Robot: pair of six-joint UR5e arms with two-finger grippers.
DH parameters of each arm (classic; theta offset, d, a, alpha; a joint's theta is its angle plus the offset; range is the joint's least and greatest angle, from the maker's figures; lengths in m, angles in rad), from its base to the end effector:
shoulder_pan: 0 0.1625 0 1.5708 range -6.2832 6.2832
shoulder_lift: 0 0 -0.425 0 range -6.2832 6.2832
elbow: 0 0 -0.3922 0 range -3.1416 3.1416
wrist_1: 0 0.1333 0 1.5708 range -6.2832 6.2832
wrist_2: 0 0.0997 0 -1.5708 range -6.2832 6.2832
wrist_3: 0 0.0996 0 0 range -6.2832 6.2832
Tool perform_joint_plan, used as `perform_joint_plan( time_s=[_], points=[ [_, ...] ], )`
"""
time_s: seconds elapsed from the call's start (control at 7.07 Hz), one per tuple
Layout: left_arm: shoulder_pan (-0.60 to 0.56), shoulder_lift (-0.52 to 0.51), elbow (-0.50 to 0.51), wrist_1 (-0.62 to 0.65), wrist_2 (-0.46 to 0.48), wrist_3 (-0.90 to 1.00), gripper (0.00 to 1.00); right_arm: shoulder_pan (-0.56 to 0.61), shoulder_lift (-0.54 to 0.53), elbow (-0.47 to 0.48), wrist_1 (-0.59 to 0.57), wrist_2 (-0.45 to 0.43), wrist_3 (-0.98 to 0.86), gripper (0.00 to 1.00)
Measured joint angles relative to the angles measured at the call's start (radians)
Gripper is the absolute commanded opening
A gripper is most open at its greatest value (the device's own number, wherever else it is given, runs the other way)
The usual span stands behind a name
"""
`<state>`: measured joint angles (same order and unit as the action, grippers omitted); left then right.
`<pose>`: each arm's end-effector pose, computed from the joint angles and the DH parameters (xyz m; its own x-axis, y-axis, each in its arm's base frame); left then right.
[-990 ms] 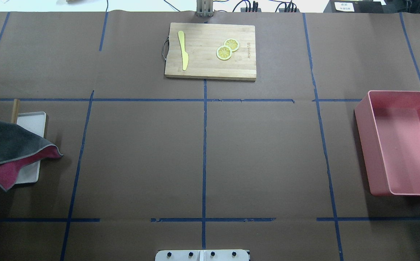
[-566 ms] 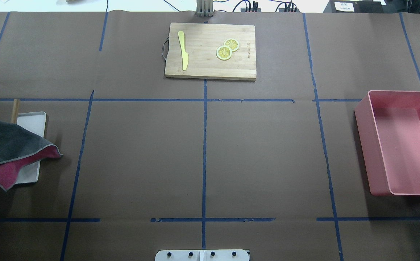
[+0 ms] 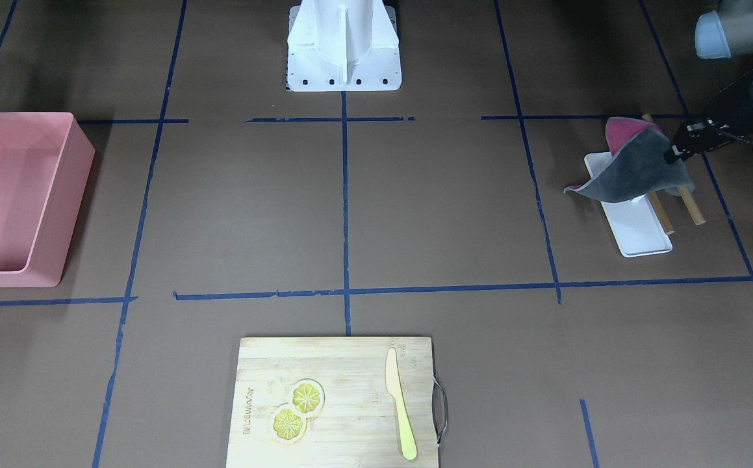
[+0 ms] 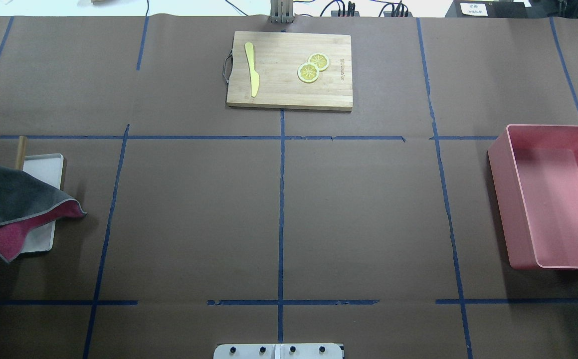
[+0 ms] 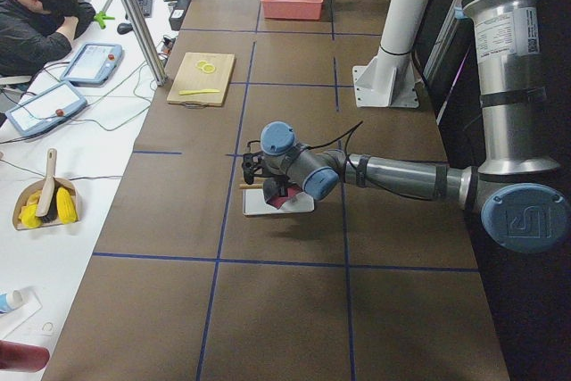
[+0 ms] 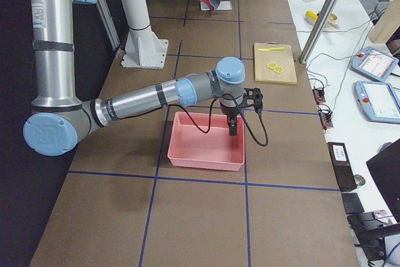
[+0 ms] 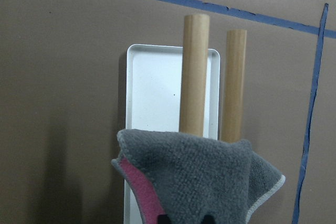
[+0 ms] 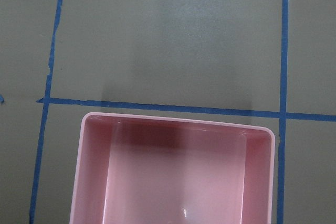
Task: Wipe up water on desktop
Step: 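Lower the left gripper onto the grey-pink cloth on the white tray and grasp it, then lift the cloth with the left gripper toward the table center while the right gripper approaches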
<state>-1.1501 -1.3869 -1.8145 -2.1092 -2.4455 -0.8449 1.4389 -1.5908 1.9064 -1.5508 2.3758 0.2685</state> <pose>0.1246 -0.4177 0.5535 0.5238 -0.1285 -0.8421 0.0817 0.9916 -0.1004 -0.0023 -0.4851 0.4980 0.6653 -0.0665 0.7436 -0.0543 0.9891 0.1370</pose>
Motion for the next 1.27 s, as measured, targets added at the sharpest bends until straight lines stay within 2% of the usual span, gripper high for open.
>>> perform_joint_plan(
  time_s=[0.28, 0.71, 0.99, 1.27],
  points=[
    [-0.004, 0.005, -0.011, 0.0, -0.004, 0.0, 0.08, 0.0, 0.0, 0.001, 0.0, -0.001, 0.0, 1.0],
    [-0.048, 0.011, -0.042, 0.007, -0.014, 0.0, 0.05, 0.0, 0.0, 0.011, 0.001, 0.0, 0.005, 1.0],
    [-0.148, 0.022, -0.074, 0.013, -0.092, 0.0, 0.03, -0.023, 0.009, 0.033, 0.001, -0.003, 0.029, 1.0],
    [-0.235, 0.018, -0.098, 0.015, -0.198, -0.014, 0.03, -0.097, 0.041, 0.055, 0.04, -0.008, 0.143, 1.0]
  ],
)
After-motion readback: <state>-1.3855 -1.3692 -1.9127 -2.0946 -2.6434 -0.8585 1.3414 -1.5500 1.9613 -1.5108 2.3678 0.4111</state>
